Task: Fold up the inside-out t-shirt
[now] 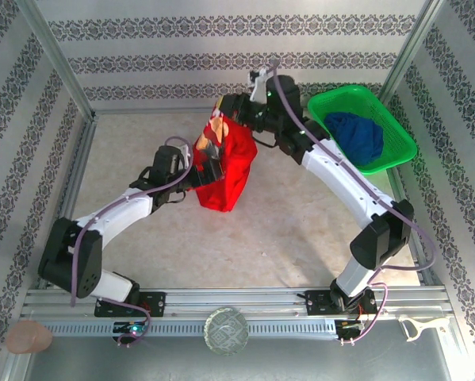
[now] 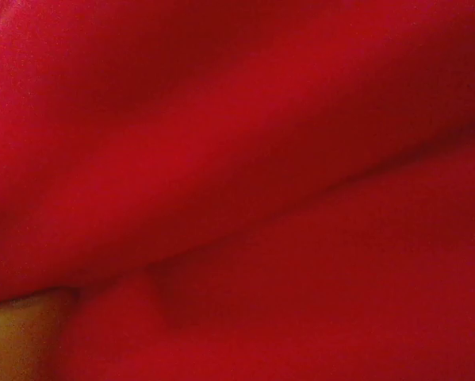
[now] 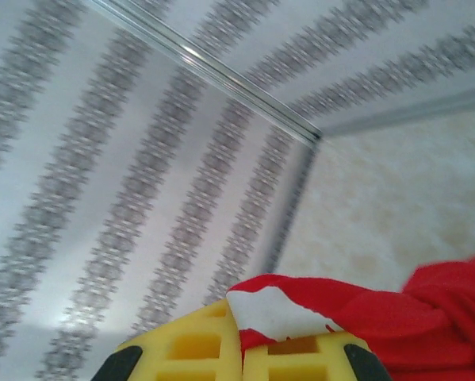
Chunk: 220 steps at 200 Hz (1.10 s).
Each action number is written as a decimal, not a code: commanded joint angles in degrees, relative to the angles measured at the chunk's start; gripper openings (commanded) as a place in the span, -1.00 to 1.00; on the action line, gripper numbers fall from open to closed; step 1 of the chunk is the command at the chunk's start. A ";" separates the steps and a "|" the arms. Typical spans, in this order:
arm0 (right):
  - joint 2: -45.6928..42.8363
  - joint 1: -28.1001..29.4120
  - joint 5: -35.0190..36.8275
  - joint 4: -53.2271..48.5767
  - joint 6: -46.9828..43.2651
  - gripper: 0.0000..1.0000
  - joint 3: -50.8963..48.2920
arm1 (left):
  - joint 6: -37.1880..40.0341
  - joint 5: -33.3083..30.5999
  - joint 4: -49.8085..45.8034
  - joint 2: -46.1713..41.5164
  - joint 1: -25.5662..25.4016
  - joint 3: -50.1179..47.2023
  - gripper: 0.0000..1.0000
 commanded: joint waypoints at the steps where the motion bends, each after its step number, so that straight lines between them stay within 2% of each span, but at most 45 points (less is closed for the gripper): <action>1: -6.63 -0.79 -2.69 5.43 1.47 -1.00 6.42 | 1.36 -4.31 1.35 1.33 2.31 -0.36 1.00; 39: -10.30 -4.52 -4.92 5.69 1.01 -1.00 2.54 | 3.60 -0.29 -1.86 -2.90 5.86 1.10 0.99; 80: -11.41 -9.95 -14.70 10.95 -0.22 -1.00 -7.71 | 4.31 5.00 -3.64 -14.26 5.96 4.17 0.99; 102: -11.49 -11.86 -18.64 11.53 -1.18 -1.00 -10.60 | 5.34 5.76 -4.97 -15.87 5.99 6.46 0.99; 149: -11.44 -11.42 -22.64 12.15 -1.41 -1.00 -11.21 | 8.91 8.57 -3.67 -10.60 5.99 7.99 0.99; 220: -9.05 -8.65 -25.56 12.40 1.39 -1.00 -3.08 | 10.55 13.47 -0.71 2.19 5.02 11.28 0.99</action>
